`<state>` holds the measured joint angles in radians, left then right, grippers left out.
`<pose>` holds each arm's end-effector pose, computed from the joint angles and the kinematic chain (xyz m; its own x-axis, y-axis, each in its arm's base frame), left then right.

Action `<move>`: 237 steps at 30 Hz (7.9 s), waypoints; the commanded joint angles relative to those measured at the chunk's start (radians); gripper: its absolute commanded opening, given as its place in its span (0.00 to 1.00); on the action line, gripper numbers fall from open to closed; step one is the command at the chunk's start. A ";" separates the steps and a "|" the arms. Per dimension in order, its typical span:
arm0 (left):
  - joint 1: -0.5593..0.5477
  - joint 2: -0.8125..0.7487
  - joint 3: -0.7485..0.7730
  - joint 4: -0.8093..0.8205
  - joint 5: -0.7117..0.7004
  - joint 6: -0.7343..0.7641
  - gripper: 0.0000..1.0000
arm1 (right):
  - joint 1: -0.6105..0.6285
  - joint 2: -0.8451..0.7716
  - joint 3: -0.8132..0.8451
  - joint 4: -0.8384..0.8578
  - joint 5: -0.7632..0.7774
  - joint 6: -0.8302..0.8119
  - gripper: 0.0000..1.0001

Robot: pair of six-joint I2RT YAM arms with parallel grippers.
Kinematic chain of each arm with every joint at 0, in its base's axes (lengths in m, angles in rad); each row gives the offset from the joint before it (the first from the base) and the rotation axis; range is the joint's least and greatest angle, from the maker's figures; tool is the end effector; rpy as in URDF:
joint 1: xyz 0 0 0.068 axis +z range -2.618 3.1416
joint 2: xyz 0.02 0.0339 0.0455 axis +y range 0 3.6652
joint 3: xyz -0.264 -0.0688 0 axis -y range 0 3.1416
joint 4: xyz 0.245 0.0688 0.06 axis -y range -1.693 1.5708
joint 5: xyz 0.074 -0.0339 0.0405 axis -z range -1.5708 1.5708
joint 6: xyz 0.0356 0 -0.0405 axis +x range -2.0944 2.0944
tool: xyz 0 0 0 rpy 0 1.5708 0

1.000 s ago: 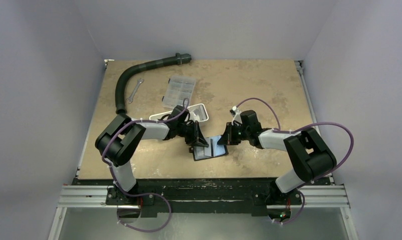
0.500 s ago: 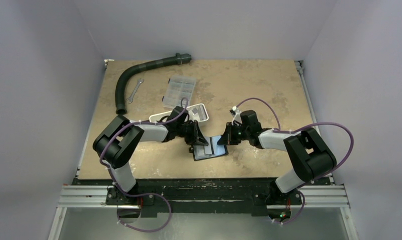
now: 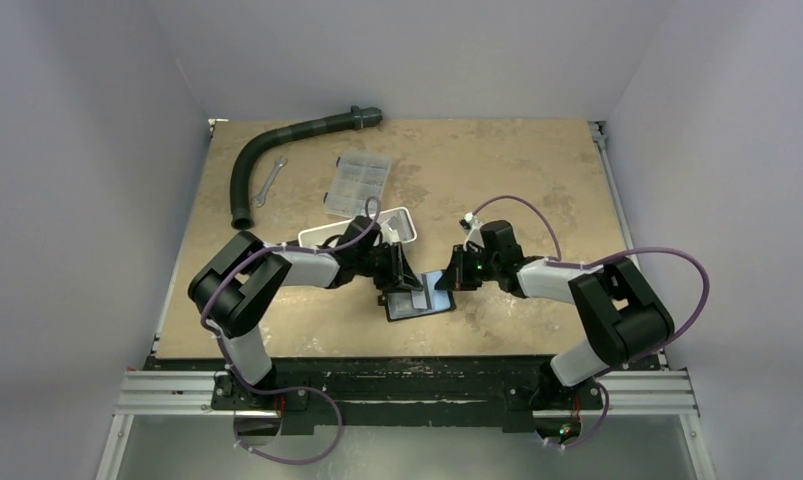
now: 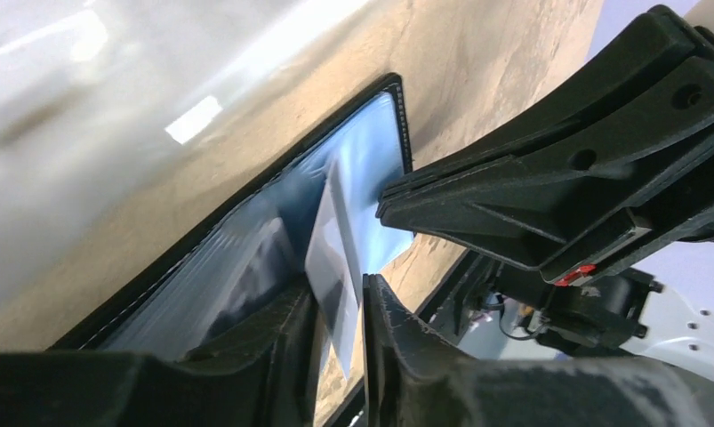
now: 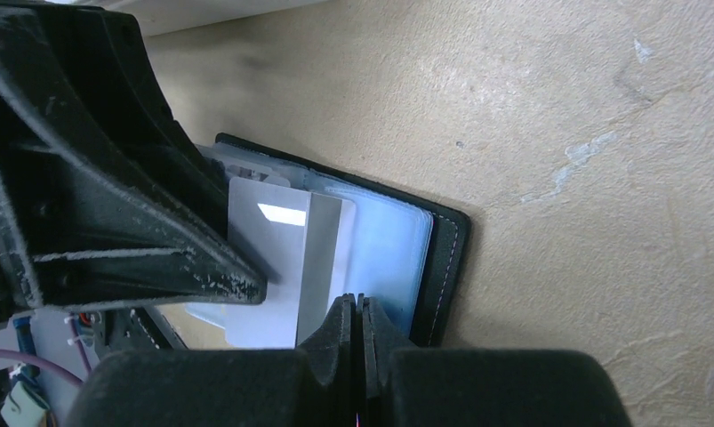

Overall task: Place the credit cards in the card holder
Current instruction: Insert the credit card into the card holder, then close the card holder at the center of the board.

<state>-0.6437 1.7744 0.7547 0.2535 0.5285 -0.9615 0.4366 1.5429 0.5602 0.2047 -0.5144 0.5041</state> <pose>0.2518 -0.2114 0.1221 -0.9808 -0.1495 -0.1256 0.0081 0.6118 -0.7910 0.2402 0.1314 0.1332 -0.8881 0.0496 -0.4569 -0.2932 0.7044 0.6464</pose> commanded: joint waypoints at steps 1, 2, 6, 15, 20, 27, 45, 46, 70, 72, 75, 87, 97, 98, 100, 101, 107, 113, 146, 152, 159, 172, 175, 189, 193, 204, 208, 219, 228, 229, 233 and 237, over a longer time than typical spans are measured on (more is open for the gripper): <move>-0.037 -0.006 0.053 -0.193 -0.143 0.121 0.32 | -0.001 -0.046 0.003 -0.041 0.017 -0.021 0.00; -0.042 -0.021 0.065 -0.234 -0.175 0.137 0.38 | 0.000 -0.048 0.006 -0.045 0.018 -0.023 0.00; -0.049 -0.083 0.090 -0.353 -0.266 0.168 0.49 | 0.000 -0.052 0.009 -0.053 0.020 -0.027 0.00; -0.096 -0.148 0.115 -0.445 -0.417 0.228 0.62 | 0.000 -0.050 0.001 -0.048 0.023 -0.028 0.00; -0.105 -0.143 0.124 -0.448 -0.413 0.222 0.61 | 0.000 -0.051 -0.009 -0.040 0.020 -0.025 0.00; -0.115 -0.117 0.094 -0.356 -0.344 0.189 0.60 | 0.001 -0.051 -0.014 -0.026 0.024 -0.015 0.00; -0.139 -0.144 -0.060 0.014 -0.231 -0.014 0.57 | -0.003 -0.202 -0.071 -0.013 0.140 0.103 0.06; -0.140 -0.157 -0.047 -0.042 -0.249 0.012 0.58 | -0.004 -0.198 -0.066 -0.026 0.145 0.093 0.08; -0.196 -0.062 0.105 -0.147 -0.282 0.111 0.60 | -0.003 -0.196 -0.065 -0.077 0.153 0.073 0.38; -0.194 -0.118 0.114 -0.222 -0.331 0.148 0.61 | -0.003 -0.213 -0.068 -0.093 0.176 0.072 0.42; -0.193 -0.209 0.125 -0.348 -0.393 0.213 0.63 | -0.003 -0.235 -0.064 -0.119 0.200 0.073 0.49; -0.183 -0.328 0.007 -0.464 -0.483 0.251 0.43 | -0.003 -0.194 -0.092 -0.056 0.143 0.101 0.64; -0.184 -0.349 -0.087 -0.444 -0.565 0.234 0.23 | -0.002 -0.071 -0.109 0.104 0.004 0.146 0.61; -0.184 -0.348 -0.092 -0.443 -0.567 0.233 0.23 | -0.003 -0.068 -0.111 0.123 -0.018 0.155 0.60; -0.183 -0.348 -0.106 -0.436 -0.569 0.231 0.22 | -0.002 -0.077 -0.117 0.156 -0.047 0.176 0.60; -0.184 -0.347 -0.112 -0.433 -0.569 0.231 0.22 | -0.002 -0.088 -0.121 0.174 -0.066 0.190 0.59; -0.184 -0.332 -0.131 -0.410 -0.568 0.227 0.21 | -0.001 -0.148 -0.140 0.258 -0.167 0.298 0.57; -0.185 -0.329 -0.130 -0.391 -0.559 0.225 0.21 | 0.035 -0.206 -0.167 0.382 -0.205 0.412 0.58; -0.183 -0.412 -0.145 -0.437 -0.606 0.250 0.22 | 0.111 -0.349 -0.138 -0.184 0.291 0.329 0.95; -0.184 -0.379 -0.163 -0.403 -0.597 0.246 0.22 | 0.124 -0.253 -0.103 -0.176 0.318 0.298 0.94; -0.185 -0.331 -0.167 -0.356 -0.574 0.240 0.21 | 0.143 -0.166 -0.144 0.042 0.165 0.381 0.90; -0.185 -0.309 -0.180 -0.324 -0.548 0.222 0.19 | 0.160 -0.176 -0.184 0.370 -0.018 0.528 0.90; -0.185 -0.315 -0.182 -0.325 -0.548 0.218 0.18 | 0.178 -0.169 -0.153 0.387 -0.016 0.520 0.91; -0.185 -0.462 -0.130 -0.471 -0.572 0.230 0.25 | 0.226 -0.069 -0.005 0.340 -0.053 0.376 0.92; -0.181 -0.508 -0.080 -0.554 -0.591 0.253 0.32 | 0.236 -0.005 0.035 0.342 -0.093 0.336 0.92; -0.042 -0.609 -0.093 -0.605 -0.493 0.260 0.50 | 0.242 0.126 0.046 0.374 -0.098 0.306 0.64; -0.040 -0.554 -0.083 -0.559 -0.478 0.263 0.47 | 0.243 0.166 0.035 0.390 -0.094 0.299 0.43; -0.040 -0.485 -0.058 -0.534 -0.480 0.271 0.46 | 0.249 0.211 0.019 0.391 -0.061 0.288 0.22; -0.050 -0.469 -0.026 -0.530 -0.487 0.275 0.54 | 0.254 0.236 0.028 0.393 -0.068 0.285 0.20; -0.055 -0.464 -0.022 -0.531 -0.493 0.276 0.54 | 0.253 0.238 0.030 0.392 -0.069 0.285 0.20; -0.073 -0.450 0.001 -0.556 -0.547 0.279 0.44 | 0.256 0.240 0.030 0.392 -0.070 0.287 0.19; -0.088 -0.435 0.020 -0.574 -0.596 0.285 0.35 | 0.258 0.240 0.032 0.391 -0.073 0.286 0.19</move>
<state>-0.7181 1.3258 0.7208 -0.3096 -0.0036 -0.7036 0.6800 1.7496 0.5854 0.6369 -0.6052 0.8253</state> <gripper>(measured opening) 0.378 0.188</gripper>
